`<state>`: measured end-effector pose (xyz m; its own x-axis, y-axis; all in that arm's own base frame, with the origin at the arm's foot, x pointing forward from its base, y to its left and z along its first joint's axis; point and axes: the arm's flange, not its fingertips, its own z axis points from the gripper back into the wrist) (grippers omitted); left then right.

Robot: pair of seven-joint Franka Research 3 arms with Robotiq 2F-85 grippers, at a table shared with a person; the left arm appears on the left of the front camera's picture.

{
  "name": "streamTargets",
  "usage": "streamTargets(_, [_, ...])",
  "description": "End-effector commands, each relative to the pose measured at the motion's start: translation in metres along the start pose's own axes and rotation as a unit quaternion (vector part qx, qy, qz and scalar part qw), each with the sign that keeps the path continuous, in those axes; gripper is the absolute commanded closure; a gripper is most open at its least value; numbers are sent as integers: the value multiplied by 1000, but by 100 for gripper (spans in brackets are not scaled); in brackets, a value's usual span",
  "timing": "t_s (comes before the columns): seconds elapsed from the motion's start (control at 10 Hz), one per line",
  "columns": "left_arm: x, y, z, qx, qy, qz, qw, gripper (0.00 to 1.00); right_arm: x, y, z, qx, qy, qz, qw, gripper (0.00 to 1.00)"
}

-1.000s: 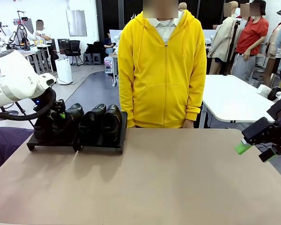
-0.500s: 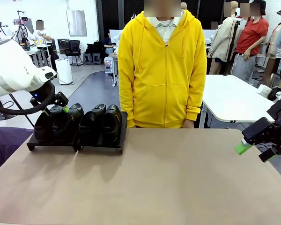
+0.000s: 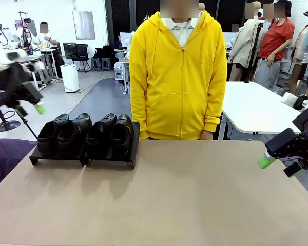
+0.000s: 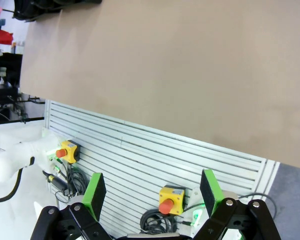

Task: Organize the shoes by placing them on the stand.
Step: Place the Shoe from the middle of the table onto the Shoes Stand.

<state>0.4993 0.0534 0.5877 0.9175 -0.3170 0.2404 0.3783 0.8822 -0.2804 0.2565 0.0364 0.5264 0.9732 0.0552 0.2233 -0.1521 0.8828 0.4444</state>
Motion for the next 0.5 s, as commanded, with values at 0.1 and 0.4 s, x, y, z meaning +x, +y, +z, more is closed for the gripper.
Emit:
streamTargets(0.1, [-114, -27, 31, -24, -50, -19, 998, 0, 1, 2, 1, 12, 0, -7, 1000, 0])
streamTargets(0.4, [-195, -67, 31, -16, -39, -24, 999, 0, 1, 2, 1, 12, 0, -7, 1000, 0])
